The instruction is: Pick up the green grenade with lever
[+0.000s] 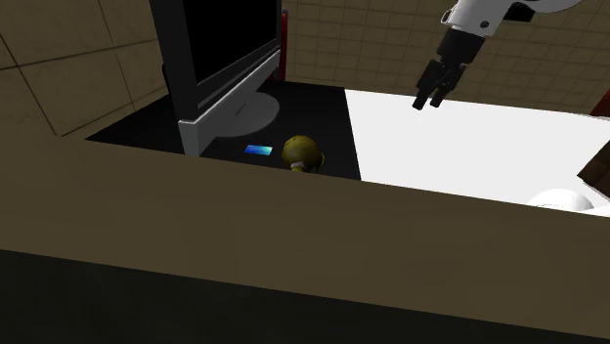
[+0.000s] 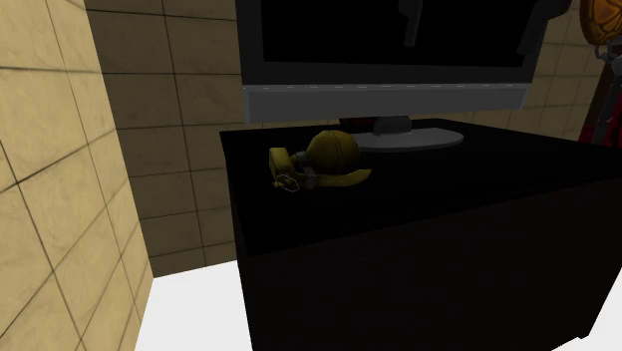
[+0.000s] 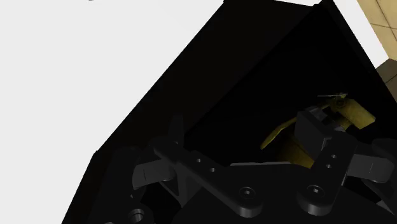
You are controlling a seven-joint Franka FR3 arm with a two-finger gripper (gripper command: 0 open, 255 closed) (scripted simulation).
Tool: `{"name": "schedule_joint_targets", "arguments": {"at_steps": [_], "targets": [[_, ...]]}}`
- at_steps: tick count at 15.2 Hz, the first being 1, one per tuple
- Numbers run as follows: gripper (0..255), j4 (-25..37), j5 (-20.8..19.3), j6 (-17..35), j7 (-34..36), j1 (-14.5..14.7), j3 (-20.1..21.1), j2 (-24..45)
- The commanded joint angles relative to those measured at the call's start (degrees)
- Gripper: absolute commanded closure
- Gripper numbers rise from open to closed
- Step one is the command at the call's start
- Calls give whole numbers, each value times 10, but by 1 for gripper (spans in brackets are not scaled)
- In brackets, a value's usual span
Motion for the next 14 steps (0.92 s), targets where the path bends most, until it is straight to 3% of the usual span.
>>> {"name": "schedule_joint_targets", "arguments": {"at_steps": [1, 8, 14], "targets": [[0, 0, 0, 0, 0, 0, 0, 0], [0, 24, 4, 31, 202, -19, 149, 78], [0, 96, -27, 39, 382, -48, 270, 201]]}}
